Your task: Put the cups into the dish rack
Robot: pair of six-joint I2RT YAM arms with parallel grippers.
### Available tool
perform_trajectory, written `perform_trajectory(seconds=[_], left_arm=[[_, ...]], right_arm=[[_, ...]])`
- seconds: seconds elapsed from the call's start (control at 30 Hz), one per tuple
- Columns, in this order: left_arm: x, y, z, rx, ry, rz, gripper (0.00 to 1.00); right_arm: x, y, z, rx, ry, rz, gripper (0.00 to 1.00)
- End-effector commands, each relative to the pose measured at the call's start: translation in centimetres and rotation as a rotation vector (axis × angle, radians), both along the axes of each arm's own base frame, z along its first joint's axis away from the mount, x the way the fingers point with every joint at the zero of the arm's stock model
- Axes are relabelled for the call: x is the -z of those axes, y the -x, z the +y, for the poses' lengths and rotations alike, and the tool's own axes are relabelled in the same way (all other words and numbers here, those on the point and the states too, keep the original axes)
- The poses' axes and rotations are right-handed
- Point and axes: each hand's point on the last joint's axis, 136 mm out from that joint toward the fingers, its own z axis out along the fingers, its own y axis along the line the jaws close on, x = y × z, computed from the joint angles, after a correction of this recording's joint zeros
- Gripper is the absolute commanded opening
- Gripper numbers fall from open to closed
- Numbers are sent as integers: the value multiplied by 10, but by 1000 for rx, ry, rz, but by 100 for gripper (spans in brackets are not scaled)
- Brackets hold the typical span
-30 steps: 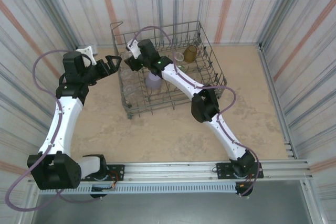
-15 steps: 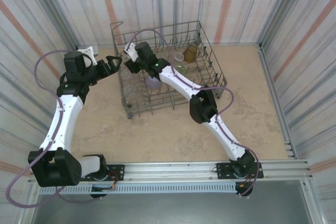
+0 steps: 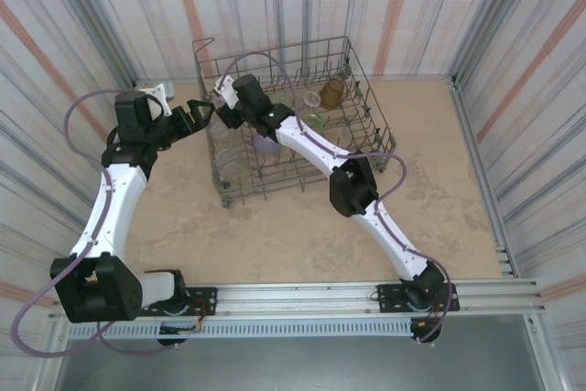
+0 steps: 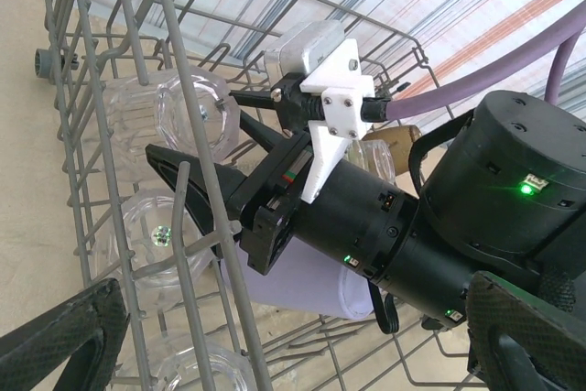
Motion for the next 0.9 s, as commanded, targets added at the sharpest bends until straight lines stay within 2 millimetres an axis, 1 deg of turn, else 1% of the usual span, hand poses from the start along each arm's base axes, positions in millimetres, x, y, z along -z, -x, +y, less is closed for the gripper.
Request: perform_trajectory(seconds=[0.0, 0.07, 0.13, 0.43, 0.53, 0.6, 0.67, 0.7, 0.77, 0.87], left_arm=[[2, -1, 2, 13, 5, -7, 99], [2, -1, 2, 11, 5, -6, 99], [3, -2, 3, 11, 7, -4, 99], [4, -3, 4, 10, 15, 1, 99], [5, -2, 4, 9, 15, 6, 98], [5, -2, 4, 8, 18, 8, 99], [4, -2, 5, 5, 19, 7, 99], [4, -2, 5, 3, 20, 10, 99], [3, -2, 5, 2, 20, 10, 99], [0, -1, 6, -3, 17, 10, 99]], right_arm=[[3, 12, 12, -40, -22, 30, 73], [3, 12, 13, -40, -35, 43, 74], [3, 14, 14, -50, -52, 62, 77], [-8, 10, 11, -31, -127, 109, 78], [-23, 7, 6, -20, -159, 110, 80], [-39, 6, 3, -14, -180, 96, 82], [-54, 5, -3, -2, -192, 78, 88], [-64, 5, -5, 4, -199, 65, 89], [-79, 3, -12, 21, -205, 48, 96], [-99, 3, -25, 49, -209, 24, 99]])
